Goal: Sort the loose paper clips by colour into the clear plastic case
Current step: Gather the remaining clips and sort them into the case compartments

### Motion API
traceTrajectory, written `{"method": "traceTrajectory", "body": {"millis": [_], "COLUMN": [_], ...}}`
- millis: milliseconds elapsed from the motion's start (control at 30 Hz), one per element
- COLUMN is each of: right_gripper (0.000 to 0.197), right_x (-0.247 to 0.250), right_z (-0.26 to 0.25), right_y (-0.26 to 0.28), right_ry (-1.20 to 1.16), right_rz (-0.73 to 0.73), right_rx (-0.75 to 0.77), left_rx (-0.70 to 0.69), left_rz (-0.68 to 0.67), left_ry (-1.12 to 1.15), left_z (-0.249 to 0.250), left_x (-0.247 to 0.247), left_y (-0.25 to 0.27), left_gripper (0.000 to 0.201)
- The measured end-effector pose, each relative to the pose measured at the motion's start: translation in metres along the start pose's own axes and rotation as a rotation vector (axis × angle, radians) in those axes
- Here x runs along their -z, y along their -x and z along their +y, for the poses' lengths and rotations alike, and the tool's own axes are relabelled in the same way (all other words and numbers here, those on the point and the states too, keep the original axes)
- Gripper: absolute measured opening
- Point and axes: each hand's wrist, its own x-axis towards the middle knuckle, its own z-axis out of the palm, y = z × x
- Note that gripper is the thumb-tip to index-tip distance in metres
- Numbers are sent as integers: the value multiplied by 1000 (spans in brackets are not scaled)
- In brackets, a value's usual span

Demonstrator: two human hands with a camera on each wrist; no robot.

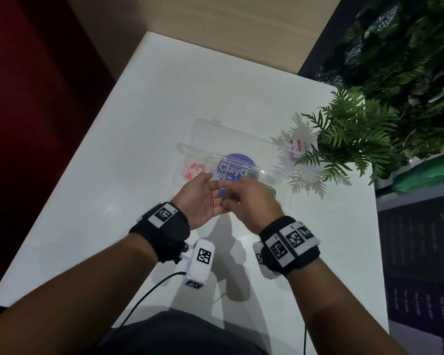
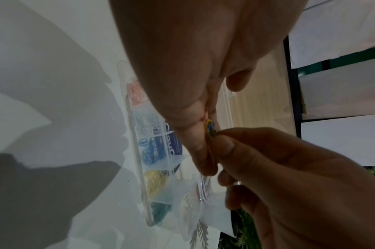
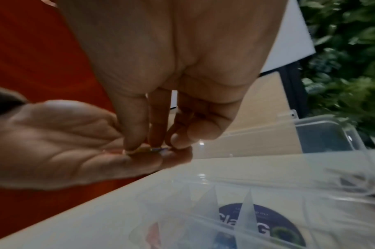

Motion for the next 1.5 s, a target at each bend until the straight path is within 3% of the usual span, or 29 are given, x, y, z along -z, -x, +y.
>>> {"method": "traceTrajectory", "body": {"millis": [167, 267, 433, 600, 700, 800, 900, 967, 1167, 1300, 1400, 1500], "right_gripper": [13, 7, 2, 8, 11, 17, 21, 16, 12, 8, 13, 4], "right_x": [-8, -2, 8, 8, 6, 5, -4, -11, -21, -11, -1, 2], "right_z": [-1, 1, 35, 62, 56, 30, 5, -2, -7, 0, 12, 25], "right_y": [3, 5, -11, -31, -30, -22, -16, -16, -17, -24, -40, -58], "right_ry": [52, -64, -204, -194, -178, -253, -132, -78, -72, -170, -185, -204], "right_rz": [-65, -65, 146, 130, 114, 86, -38, -44, -68, -78, -1, 59], "right_rx": [-14, -39, -274, -484, -434, -264, -131, -100, -110, -195, -260, -333], "left_rx": [14, 12, 5, 8, 15, 16, 14, 11, 9, -8, -10, -15], "left_rz": [-9, -9, 24, 50, 59, 61, 53, 35, 16, 56, 96, 124], "left_ry": [-29, -38, -27, -13, -33, -60, -63, -83, -143, -139, -120, -91], "left_z": [-4, -5, -1, 2, 2, 2, -1, -3, -3, 0, 5, 7], "left_x": [1, 2, 8, 7, 6, 5, 3, 2, 2, 3, 9, 15], "left_y": [2, 2, 3, 5, 4, 2, 0, -1, 1, 2, 3, 4], "left_gripper": [52, 52, 48, 50, 52, 55, 60, 64, 68, 65, 61, 61]}}
